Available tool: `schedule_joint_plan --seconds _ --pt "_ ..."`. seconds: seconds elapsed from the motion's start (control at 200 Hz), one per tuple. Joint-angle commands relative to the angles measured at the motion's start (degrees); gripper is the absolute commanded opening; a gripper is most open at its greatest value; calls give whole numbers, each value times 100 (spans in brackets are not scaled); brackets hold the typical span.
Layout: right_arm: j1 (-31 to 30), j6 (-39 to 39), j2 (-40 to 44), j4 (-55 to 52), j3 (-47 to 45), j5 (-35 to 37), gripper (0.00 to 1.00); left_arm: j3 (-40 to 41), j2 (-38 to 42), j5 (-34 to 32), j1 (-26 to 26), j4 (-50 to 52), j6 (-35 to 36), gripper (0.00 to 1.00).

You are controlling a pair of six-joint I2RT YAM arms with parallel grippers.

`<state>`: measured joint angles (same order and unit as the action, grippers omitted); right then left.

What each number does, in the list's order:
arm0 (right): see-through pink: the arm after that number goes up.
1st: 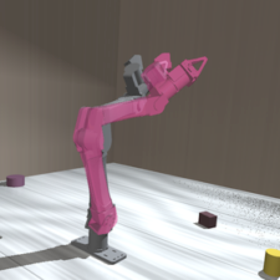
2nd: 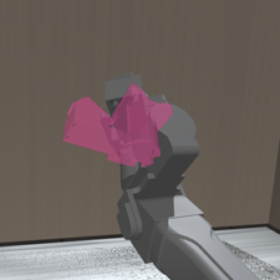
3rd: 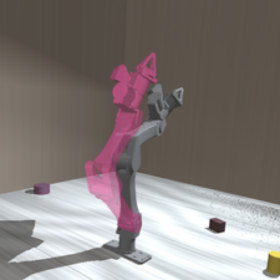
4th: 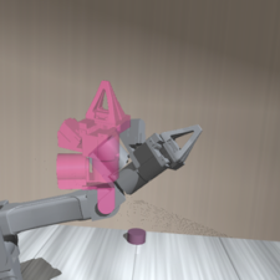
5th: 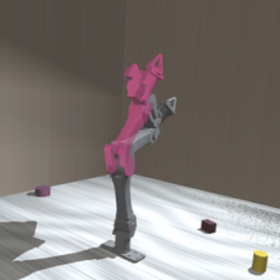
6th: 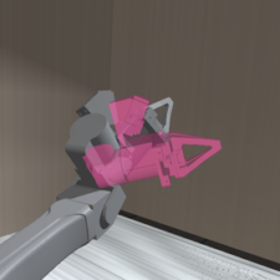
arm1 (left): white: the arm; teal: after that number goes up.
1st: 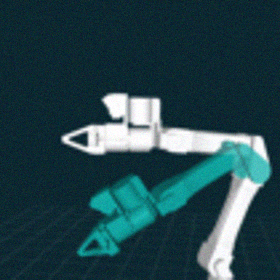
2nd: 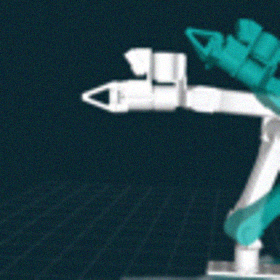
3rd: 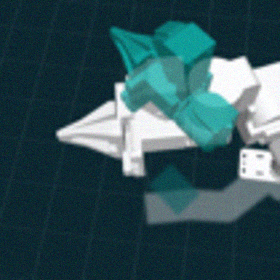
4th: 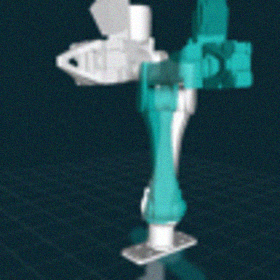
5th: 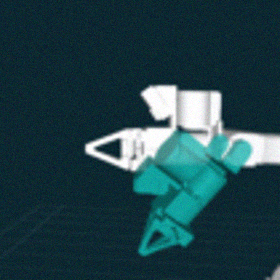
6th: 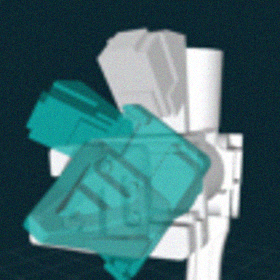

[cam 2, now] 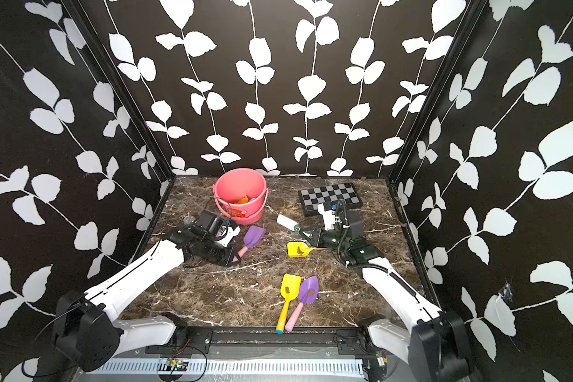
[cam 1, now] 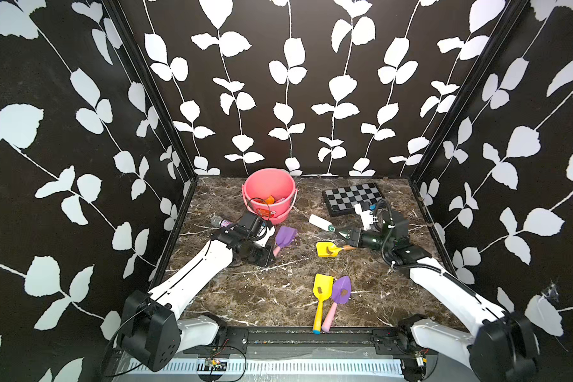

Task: Brush the soil off the hand trowel and place it into the bucket
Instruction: Brush off the soil from the hand trowel.

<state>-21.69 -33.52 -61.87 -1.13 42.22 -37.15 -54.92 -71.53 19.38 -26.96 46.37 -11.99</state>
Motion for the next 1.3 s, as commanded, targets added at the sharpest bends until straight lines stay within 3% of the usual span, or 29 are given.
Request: schedule_joint_plan --seconds 0.0,0.295,0.416,0.501,0.671,0.976,1.297 --pt "-443 1846 321 -1706 298 1065 0 16 175 522 329 126 105 0" --pt "-2905 3973 -62 -2388 753 3855 0 84 95 2203 1155 144 -334 0" --pt "-3971 5027 -561 -2224 762 4968 0 132 129 2331 1228 245 -553 0" --pt "-4506 5640 -980 -1875 777 5395 0 350 309 2487 1236 -62 -1077 0" --pt "-4877 6387 -1398 -1036 773 4899 0 911 748 2737 1236 -833 -2167 0" --pt "-4776 7075 -1377 -418 748 3875 0 1308 871 3098 1226 -824 -2433 0" --pt "-4307 6999 -1473 -196 895 3982 0 1308 869 3259 1215 -731 -2378 0"
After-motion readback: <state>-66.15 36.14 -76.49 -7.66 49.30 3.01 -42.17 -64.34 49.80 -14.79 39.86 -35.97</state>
